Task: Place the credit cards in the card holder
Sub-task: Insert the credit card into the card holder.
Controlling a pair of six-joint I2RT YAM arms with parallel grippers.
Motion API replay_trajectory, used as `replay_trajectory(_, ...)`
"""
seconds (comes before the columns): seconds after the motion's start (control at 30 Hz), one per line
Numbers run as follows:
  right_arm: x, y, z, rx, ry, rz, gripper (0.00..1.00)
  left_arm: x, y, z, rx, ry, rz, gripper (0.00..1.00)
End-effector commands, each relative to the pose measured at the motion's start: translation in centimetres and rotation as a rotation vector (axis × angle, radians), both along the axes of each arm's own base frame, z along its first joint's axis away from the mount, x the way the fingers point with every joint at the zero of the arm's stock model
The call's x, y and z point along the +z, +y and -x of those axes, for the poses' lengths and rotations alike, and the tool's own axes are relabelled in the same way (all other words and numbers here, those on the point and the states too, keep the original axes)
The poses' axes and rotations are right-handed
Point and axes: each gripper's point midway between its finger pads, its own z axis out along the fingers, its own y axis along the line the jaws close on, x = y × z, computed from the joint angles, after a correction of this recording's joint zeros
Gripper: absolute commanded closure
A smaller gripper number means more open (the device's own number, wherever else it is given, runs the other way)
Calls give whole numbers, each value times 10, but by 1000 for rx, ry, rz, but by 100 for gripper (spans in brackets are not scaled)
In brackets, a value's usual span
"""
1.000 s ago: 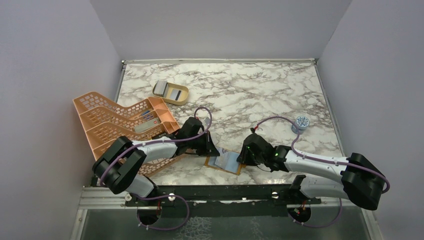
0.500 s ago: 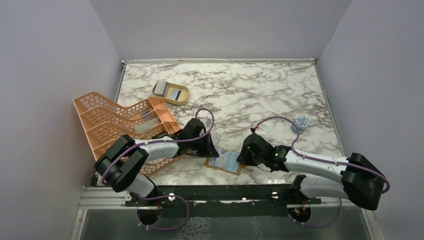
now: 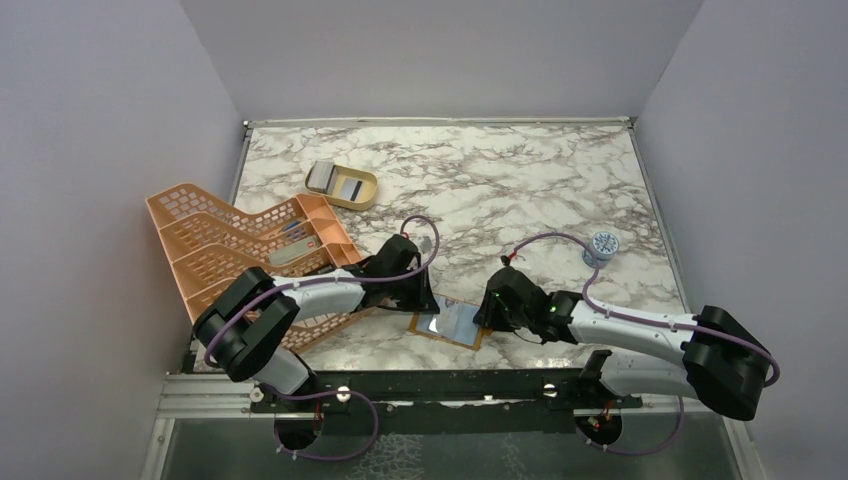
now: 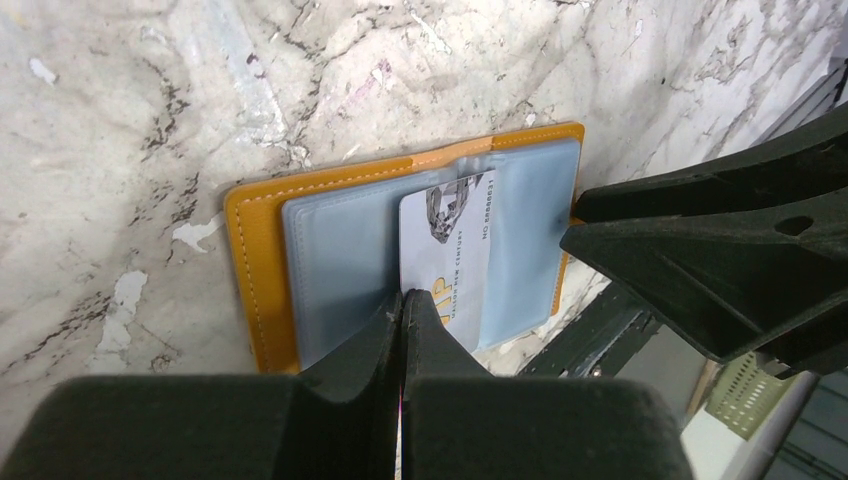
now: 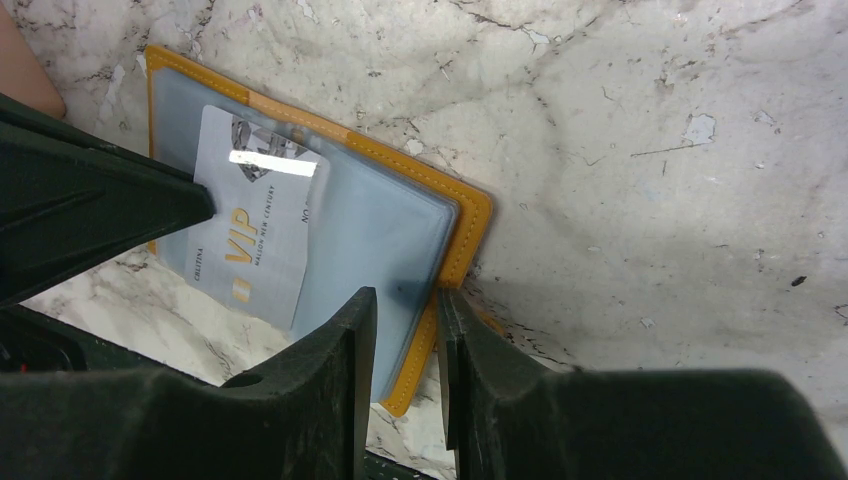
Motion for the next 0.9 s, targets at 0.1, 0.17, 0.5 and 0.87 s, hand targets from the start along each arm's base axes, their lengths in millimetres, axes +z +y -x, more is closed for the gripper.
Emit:
replay_trajectory(0.1,0,3,4,15,6,-19,71,-9,15,-6,-30,-76,-161,100)
replay_trajectory(0.17,0,3,4,13,5,-20,71,-9,16,-7,-33,-83,-167,100)
replay_trajectory(0.5,0,4,5,19,7,-24,71,-9,9,-3,-54,-66,-156,100)
replay_trajectory(0.87,-4,6,7,24,22,-31,71,-4,-5,5,-35,-25,-73,100)
